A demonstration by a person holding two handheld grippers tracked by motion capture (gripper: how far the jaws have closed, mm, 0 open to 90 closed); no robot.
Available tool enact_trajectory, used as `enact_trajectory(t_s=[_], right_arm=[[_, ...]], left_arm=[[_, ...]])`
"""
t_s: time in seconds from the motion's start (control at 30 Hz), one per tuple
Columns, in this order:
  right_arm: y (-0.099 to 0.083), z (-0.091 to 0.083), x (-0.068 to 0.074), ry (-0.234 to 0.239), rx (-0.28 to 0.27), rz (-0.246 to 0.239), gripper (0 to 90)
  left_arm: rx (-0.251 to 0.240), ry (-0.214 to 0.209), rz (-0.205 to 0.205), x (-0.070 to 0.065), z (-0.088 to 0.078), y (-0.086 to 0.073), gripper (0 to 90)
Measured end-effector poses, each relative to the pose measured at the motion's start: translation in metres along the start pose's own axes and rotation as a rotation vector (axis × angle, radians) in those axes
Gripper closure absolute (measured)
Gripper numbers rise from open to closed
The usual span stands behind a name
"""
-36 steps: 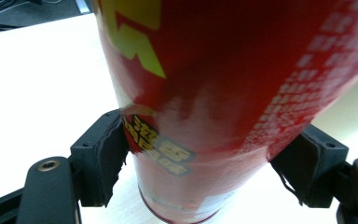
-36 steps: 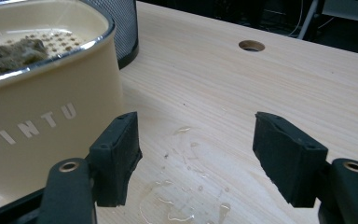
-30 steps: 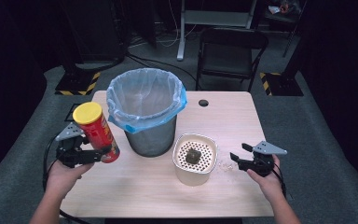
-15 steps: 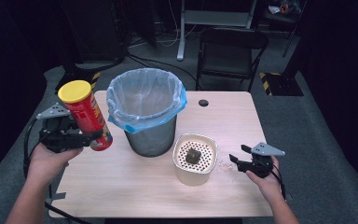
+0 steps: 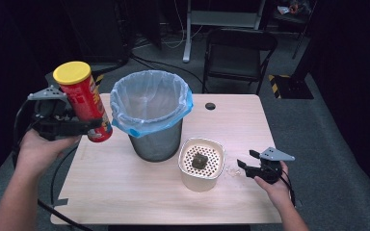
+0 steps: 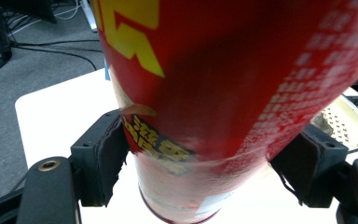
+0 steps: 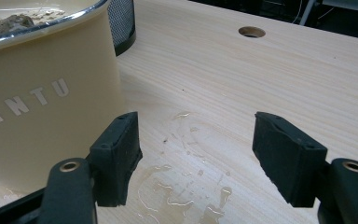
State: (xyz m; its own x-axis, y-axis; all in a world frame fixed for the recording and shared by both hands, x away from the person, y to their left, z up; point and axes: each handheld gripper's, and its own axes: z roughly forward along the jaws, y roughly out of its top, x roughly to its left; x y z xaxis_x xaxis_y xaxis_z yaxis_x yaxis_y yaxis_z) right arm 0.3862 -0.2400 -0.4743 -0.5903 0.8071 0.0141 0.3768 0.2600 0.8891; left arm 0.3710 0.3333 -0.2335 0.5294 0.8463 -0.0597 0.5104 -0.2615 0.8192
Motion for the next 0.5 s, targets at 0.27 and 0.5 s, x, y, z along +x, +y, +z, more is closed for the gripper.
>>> enact_trajectory(t_s=[0.27, 0.5], right_arm=[[-0.001, 0.000, -0.001, 0.000, 0.002, 0.004, 31.6], [-0.002, 0.000, -0.001, 0.005, -0.001, 0.003, 31.9]], left_arm=[[0.002, 0.013, 0.020, -0.007, -0.007, 0.025, 23.4], [-0.021, -0.003, 0.018, -0.007, -0.006, 0.045, 23.4]])
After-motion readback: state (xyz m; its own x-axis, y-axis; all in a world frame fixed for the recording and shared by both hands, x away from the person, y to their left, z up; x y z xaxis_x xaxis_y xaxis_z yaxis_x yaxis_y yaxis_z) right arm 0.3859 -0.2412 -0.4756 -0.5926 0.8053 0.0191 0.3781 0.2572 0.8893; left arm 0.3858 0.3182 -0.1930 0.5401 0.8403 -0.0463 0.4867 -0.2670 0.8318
